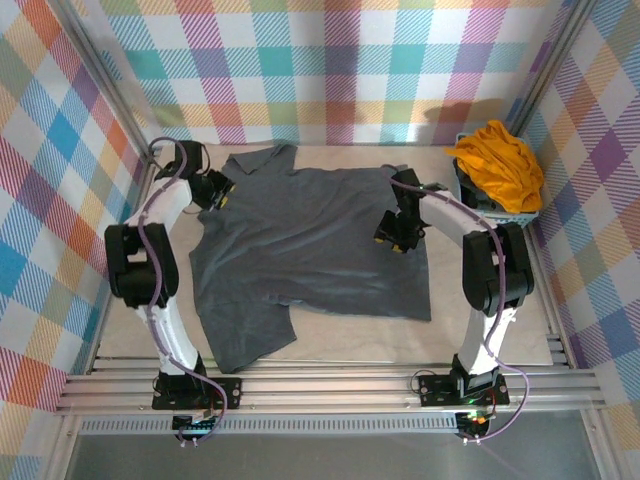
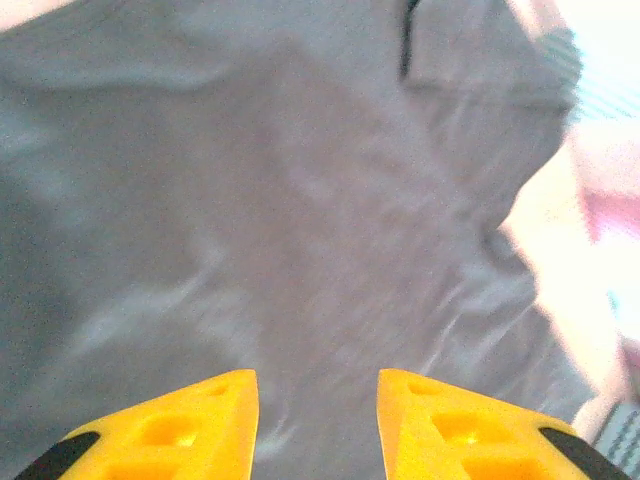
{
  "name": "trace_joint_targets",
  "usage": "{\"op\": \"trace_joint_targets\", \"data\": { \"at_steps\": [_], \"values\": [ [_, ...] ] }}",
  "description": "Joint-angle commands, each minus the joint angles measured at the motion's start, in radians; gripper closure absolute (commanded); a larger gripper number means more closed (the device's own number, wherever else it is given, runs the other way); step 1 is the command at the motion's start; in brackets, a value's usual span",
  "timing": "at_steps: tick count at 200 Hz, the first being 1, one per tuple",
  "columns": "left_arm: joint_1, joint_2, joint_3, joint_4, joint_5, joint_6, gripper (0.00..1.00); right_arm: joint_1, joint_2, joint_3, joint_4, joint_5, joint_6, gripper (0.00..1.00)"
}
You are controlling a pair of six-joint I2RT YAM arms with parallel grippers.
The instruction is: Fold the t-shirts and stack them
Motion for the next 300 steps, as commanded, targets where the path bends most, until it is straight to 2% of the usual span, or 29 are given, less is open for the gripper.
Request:
{"op": "trace_joint_targets", "data": {
  "at_steps": [1,26,50,76,91,101,118,130,152,169,182,205,235,272,300],
  "values": [
    [-0.011,0.17,0.097,0.201,0.037,-0.121,0.64,0.037,0.043,0.041,0.009,-0.04,0.011,0.57],
    [-0.018,0.336,0.304,0.254,0.034,-0.114,0.63,0.05,0.063,0.061,0.014,-0.053,0.01,0.57],
    [-0.019,0.445,0.475,0.165,0.037,-0.091,0.63,0.055,0.078,0.075,0.006,-0.063,0.01,0.57],
    [-0.019,0.363,0.471,-0.044,0.006,-0.024,0.63,0.054,0.016,0.014,0.021,-0.019,-0.002,0.58],
    [-0.031,0.259,0.465,-0.359,-0.106,0.041,0.61,0.053,-0.068,-0.047,0.005,0.026,-0.003,0.58],
    [-0.044,0.149,0.352,-0.466,-0.148,0.061,0.58,0.054,-0.134,-0.097,-0.015,0.051,0.008,0.57],
    [-0.078,-0.143,-0.086,-0.391,-0.162,0.036,0.57,0.047,-0.256,-0.189,-0.047,0.066,0.043,0.57],
    [-0.1,-0.327,-0.318,-0.39,-0.165,0.022,0.56,0.049,-0.337,-0.253,-0.063,0.056,0.064,0.57],
    [-0.112,-0.623,-0.627,-0.451,-0.167,-0.023,0.56,0.049,-0.439,-0.358,-0.114,0.014,0.124,0.57],
    [-0.12,-0.756,-0.748,-0.414,-0.162,-0.062,0.56,0.049,-0.483,-0.446,-0.058,-0.033,0.145,0.57],
    [-0.122,-0.725,-0.727,-0.405,-0.165,-0.06,0.57,0.049,-0.455,-0.445,-0.017,-0.052,0.116,0.58],
    [-0.123,-0.612,-0.683,-0.289,-0.163,-0.08,0.57,0.036,-0.327,-0.367,0.001,-0.048,0.069,0.58],
    [-0.118,-0.397,-0.594,-0.267,-0.21,-0.033,0.56,-0.003,-0.162,-0.295,-0.005,-0.052,0.072,0.59],
    [-0.118,-0.184,-0.509,-0.184,-0.085,0.025,0.56,-0.073,-0.015,-0.207,-0.046,-0.067,0.085,0.59],
    [-0.124,-0.107,-0.416,-0.193,-0.099,0.05,0.57,-0.116,0.057,-0.138,-0.034,-0.119,0.123,0.61]
  ]
}}
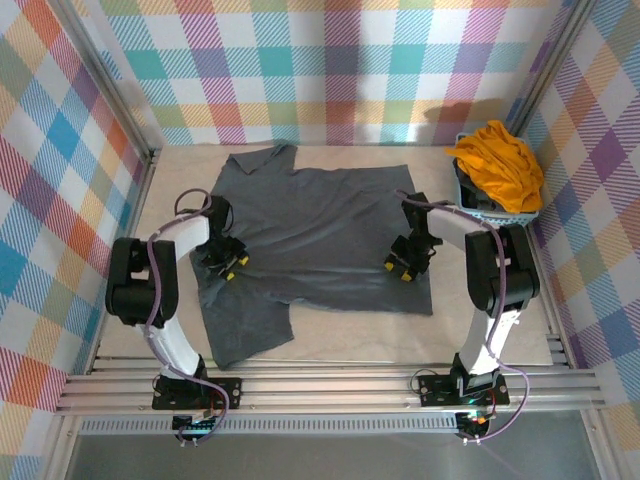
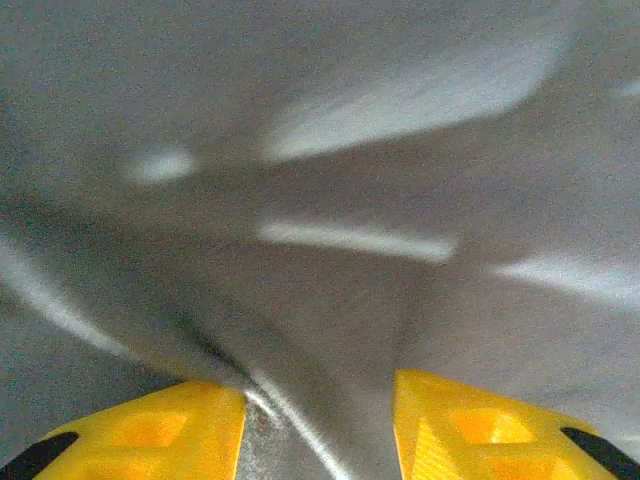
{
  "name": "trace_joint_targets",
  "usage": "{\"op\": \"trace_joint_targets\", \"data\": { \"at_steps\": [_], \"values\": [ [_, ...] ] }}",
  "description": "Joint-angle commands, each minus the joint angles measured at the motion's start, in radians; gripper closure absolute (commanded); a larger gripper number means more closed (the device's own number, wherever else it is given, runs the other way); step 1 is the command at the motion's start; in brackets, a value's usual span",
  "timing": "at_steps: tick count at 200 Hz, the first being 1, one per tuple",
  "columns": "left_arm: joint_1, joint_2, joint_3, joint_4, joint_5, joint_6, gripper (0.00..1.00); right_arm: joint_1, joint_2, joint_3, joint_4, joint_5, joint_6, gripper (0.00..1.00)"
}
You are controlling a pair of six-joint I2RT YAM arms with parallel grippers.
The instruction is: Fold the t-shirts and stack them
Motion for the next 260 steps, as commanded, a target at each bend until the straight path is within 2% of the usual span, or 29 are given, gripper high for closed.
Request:
{"op": "trace_joint_targets", "data": {
  "at_steps": [1,29,54,69,84,100,118,144,159,176,191,203,224,260],
  "values": [
    [-0.001,0.089,0.053,0.048,0.023,0.044,0.57,-0.034,0.075,0.049,0.004,-0.036,0.039,0.61],
    [0.006,0.182,0.163,0.019,0.023,0.06,0.57,-0.088,0.175,0.134,0.001,-0.07,0.068,0.62],
    [0.014,0.228,0.237,0.016,0.03,0.087,0.55,-0.117,0.225,0.221,-0.037,-0.03,0.056,0.62],
    [0.014,0.214,0.268,0.027,0.021,0.131,0.52,-0.128,0.24,0.264,-0.04,-0.033,0.031,0.62],
    [0.007,0.124,0.262,0.009,-0.057,0.163,0.48,-0.126,0.225,0.277,-0.016,-0.051,-0.007,0.6],
    [-0.014,-0.028,0.208,-0.061,-0.158,0.168,0.41,-0.115,0.145,0.265,-0.011,-0.038,-0.051,0.56],
    [-0.043,-0.214,0.079,-0.189,-0.244,0.099,0.4,-0.093,0.014,0.221,-0.033,0.032,-0.084,0.49],
    [-0.049,-0.542,-0.309,-0.187,-0.194,-0.09,0.44,-0.054,-0.176,0.106,-0.041,0.075,-0.089,0.46],
    [-0.047,-0.668,-0.447,-0.166,-0.147,-0.141,0.46,-0.008,-0.276,0.007,0.022,0.023,-0.094,0.43],
    [-0.047,-0.698,-0.513,-0.107,-0.09,-0.14,0.46,0.045,-0.376,-0.111,0.117,-0.057,-0.089,0.39],
    [-0.047,-0.658,-0.509,-0.139,-0.113,-0.107,0.46,0.076,-0.443,-0.183,0.15,-0.086,-0.068,0.38],
    [-0.046,-0.638,-0.51,-0.158,-0.138,-0.09,0.46,0.093,-0.479,-0.217,0.149,-0.096,-0.054,0.38],
    [-0.046,-0.641,-0.568,-0.083,-0.095,-0.104,0.46,0.106,-0.533,-0.252,0.14,-0.094,-0.046,0.38],
    [-0.046,-0.637,-0.567,-0.146,-0.153,-0.11,0.48,0.107,-0.535,-0.258,0.11,-0.072,-0.052,0.38]
  ]
}}
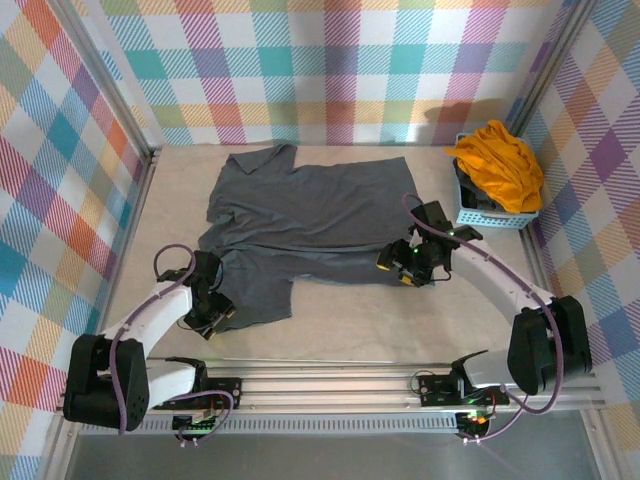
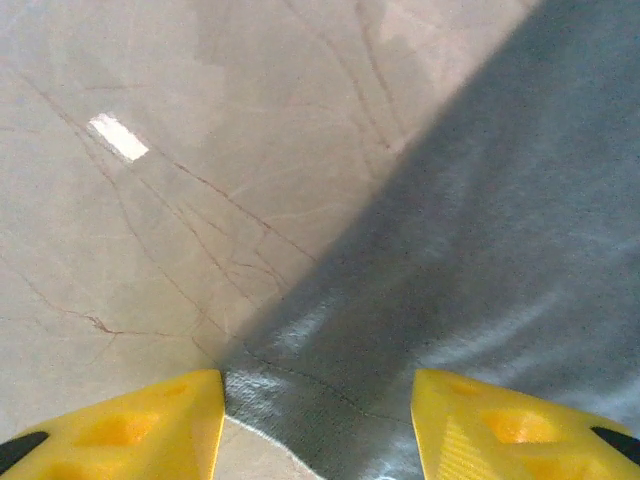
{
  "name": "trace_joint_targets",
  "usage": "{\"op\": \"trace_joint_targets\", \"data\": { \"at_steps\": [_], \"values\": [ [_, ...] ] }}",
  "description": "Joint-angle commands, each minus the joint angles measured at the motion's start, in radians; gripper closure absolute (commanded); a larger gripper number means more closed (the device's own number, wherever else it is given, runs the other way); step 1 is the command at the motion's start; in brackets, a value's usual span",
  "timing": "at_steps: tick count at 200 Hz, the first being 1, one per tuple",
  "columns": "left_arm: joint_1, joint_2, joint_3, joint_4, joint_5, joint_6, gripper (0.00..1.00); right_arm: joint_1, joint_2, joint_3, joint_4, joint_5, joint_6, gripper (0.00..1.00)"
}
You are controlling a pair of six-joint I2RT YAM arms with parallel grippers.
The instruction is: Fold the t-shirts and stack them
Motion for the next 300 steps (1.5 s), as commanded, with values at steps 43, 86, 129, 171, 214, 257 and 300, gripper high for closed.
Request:
{"op": "trace_joint_targets", "data": {
  "at_steps": [43,86,129,171,214,257,300],
  "values": [
    [0.001,-0.125,0.0,-0.098,-0.071,-0.012,0.49,0.007,0.005,-0.005,0.013,-0.004,0.012,0.39],
    [-0.003,-0.065,-0.061,0.008,0.022,-0.033,0.54,0.005,0.01,-0.005,-0.002,0.024,0.019,0.39],
    [-0.027,0.052,-0.075,0.17,0.101,-0.06,0.64,-0.017,-0.004,-0.041,-0.019,0.125,0.075,0.38],
    [-0.038,0.084,-0.058,0.218,0.052,-0.074,0.98,-0.158,-0.007,-0.131,-0.006,0.192,0.116,0.4],
    [-0.04,-0.059,-0.032,0.132,0.047,-0.049,1.0,-0.243,0.048,-0.168,-0.005,0.189,0.145,0.48],
    [-0.04,-0.1,-0.044,0.128,0.07,-0.054,1.0,-0.264,0.041,-0.225,0.01,0.193,0.189,0.52],
    [-0.04,-0.105,-0.024,0.12,0.081,-0.043,1.0,-0.285,0.063,-0.219,0.048,0.18,0.214,0.57]
  ]
}}
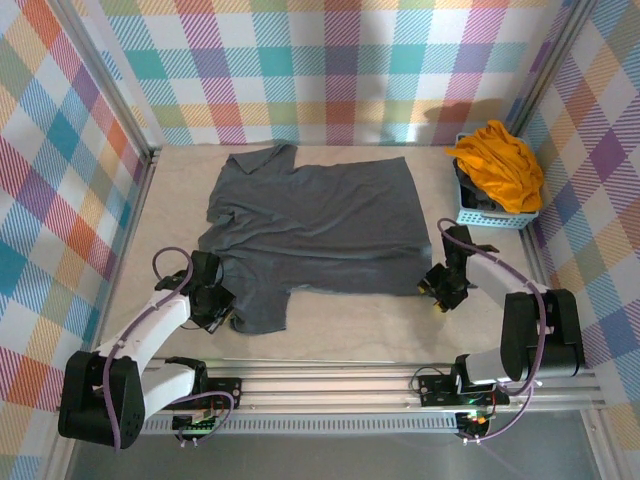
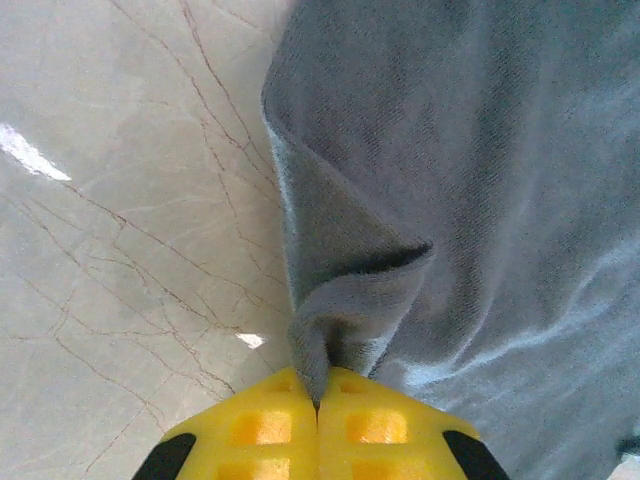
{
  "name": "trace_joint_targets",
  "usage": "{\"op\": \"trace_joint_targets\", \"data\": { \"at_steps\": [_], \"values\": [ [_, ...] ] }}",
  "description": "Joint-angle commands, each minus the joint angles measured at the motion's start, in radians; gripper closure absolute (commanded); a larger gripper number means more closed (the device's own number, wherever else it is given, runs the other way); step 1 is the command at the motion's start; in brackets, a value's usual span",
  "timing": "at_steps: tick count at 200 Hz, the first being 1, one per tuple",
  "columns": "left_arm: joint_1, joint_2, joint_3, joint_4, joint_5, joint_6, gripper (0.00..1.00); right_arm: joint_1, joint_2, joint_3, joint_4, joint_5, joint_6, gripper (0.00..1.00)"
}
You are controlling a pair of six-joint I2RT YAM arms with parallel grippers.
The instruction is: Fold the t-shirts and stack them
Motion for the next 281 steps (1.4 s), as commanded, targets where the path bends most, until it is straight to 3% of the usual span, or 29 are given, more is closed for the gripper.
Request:
{"op": "trace_joint_targets", "data": {
  "at_steps": [1,45,67,81,175,209,281],
  "values": [
    [-0.008,-0.014,0.008,0.003,0.022,0.013,1.0,-0.013,0.015,0.008,0.025,-0.002,0.033,0.57],
    [-0.008,-0.043,0.024,-0.016,0.053,0.018,1.0,-0.017,0.076,0.023,0.077,-0.038,0.042,0.79],
    [-0.008,-0.083,0.046,-0.066,0.062,0.023,1.0,-0.018,0.048,0.016,0.071,-0.024,0.047,0.95],
    [-0.008,-0.14,0.062,-0.109,0.067,0.012,1.0,-0.015,0.008,0.017,0.051,-0.011,0.034,1.0],
    [-0.021,-0.543,0.126,-0.42,0.094,-0.092,1.0,0.012,-0.232,0.035,-0.202,-0.016,-0.114,1.0],
    [-0.021,-0.619,0.214,-0.537,0.071,-0.096,1.0,0.014,-0.299,0.02,-0.251,-0.011,-0.123,1.0],
    [-0.021,-0.674,0.218,-0.579,0.102,-0.11,1.0,0.015,-0.38,-0.026,-0.291,-0.024,-0.127,1.0]
  ]
}}
